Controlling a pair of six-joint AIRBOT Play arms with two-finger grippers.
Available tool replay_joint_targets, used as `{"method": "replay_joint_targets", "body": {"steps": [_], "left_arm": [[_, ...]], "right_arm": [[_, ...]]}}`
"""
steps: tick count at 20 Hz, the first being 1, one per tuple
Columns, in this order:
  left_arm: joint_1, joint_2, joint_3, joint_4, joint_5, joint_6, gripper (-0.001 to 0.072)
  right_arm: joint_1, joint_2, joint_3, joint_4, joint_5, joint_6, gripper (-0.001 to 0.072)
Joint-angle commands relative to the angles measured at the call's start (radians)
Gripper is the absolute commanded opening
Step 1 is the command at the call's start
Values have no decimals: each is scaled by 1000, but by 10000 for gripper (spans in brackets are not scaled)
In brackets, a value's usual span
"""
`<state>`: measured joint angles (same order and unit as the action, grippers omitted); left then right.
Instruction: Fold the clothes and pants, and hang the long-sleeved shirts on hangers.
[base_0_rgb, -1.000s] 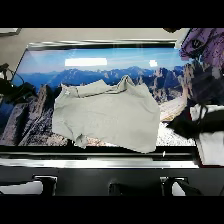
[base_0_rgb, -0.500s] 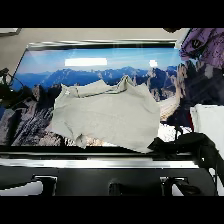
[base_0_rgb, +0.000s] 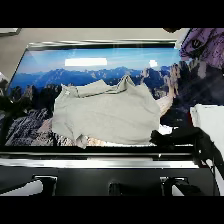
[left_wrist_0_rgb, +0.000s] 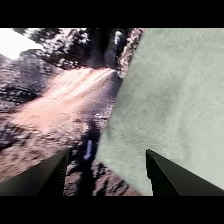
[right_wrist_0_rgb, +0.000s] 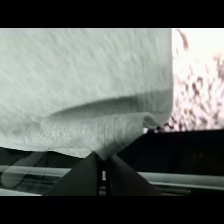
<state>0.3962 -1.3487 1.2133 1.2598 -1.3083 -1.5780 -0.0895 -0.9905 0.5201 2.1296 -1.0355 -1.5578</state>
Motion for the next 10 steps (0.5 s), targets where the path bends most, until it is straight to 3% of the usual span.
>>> {"method": "replay_joint_targets", "body": {"steps": [1, 4, 10], "left_arm": [[110, 50, -272, -281, 177, 195, 542], [124, 43, -409, -369, 214, 301, 542], [105, 26, -489, -376, 286, 368, 542]], "right_arm": [[3, 15, 122, -77, -43, 22, 33], [3, 15, 176, -85, -84, 22, 33], [3, 21, 181, -77, -101, 25, 33]]}}
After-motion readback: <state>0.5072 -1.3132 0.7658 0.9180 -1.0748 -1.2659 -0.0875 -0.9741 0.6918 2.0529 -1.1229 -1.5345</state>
